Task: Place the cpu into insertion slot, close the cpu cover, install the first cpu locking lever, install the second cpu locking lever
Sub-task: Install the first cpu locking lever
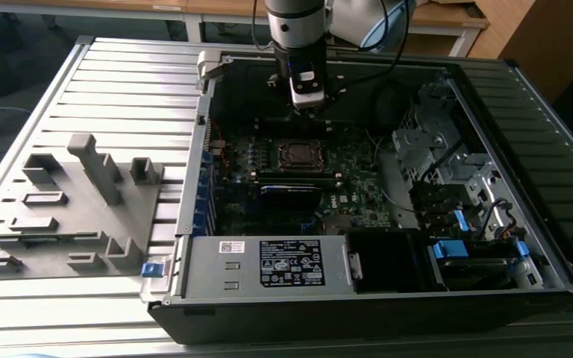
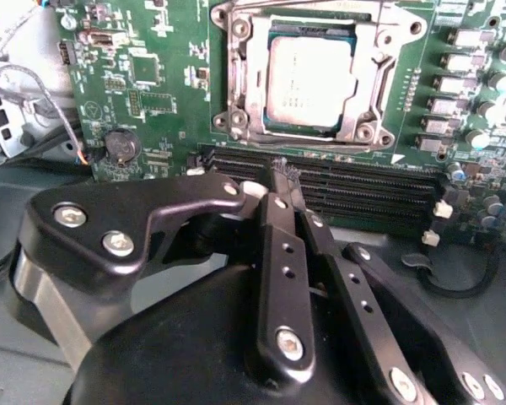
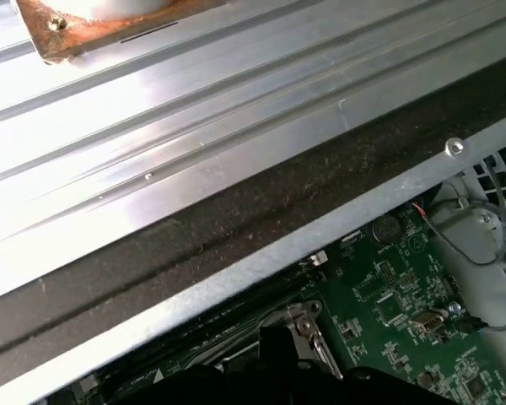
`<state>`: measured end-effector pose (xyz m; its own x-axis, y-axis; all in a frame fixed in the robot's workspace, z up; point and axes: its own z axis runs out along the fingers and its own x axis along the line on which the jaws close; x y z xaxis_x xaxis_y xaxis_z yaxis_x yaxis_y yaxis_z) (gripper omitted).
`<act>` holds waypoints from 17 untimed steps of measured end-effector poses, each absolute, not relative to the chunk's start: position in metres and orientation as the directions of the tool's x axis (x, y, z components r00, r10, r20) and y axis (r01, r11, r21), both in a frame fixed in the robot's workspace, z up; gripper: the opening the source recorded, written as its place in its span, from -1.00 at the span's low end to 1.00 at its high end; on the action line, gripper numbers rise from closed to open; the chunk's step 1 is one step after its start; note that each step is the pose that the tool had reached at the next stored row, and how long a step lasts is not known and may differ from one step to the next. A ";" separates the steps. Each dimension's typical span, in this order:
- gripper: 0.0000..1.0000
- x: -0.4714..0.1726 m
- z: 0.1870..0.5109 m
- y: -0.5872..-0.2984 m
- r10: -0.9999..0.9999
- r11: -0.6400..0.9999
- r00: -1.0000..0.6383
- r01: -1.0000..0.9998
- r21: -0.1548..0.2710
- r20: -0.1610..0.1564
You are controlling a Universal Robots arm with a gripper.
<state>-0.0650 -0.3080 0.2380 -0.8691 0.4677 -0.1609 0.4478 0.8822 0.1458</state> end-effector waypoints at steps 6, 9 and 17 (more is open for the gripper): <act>-0.79 -0.065 0.238 -0.308 0.466 0.883 -0.873 0.449 0.133 -0.145; -0.79 -0.065 0.237 -0.308 0.456 0.889 -0.882 0.445 0.108 -0.119; -0.79 -0.065 0.235 -0.308 0.426 0.905 -0.902 0.423 0.051 -0.068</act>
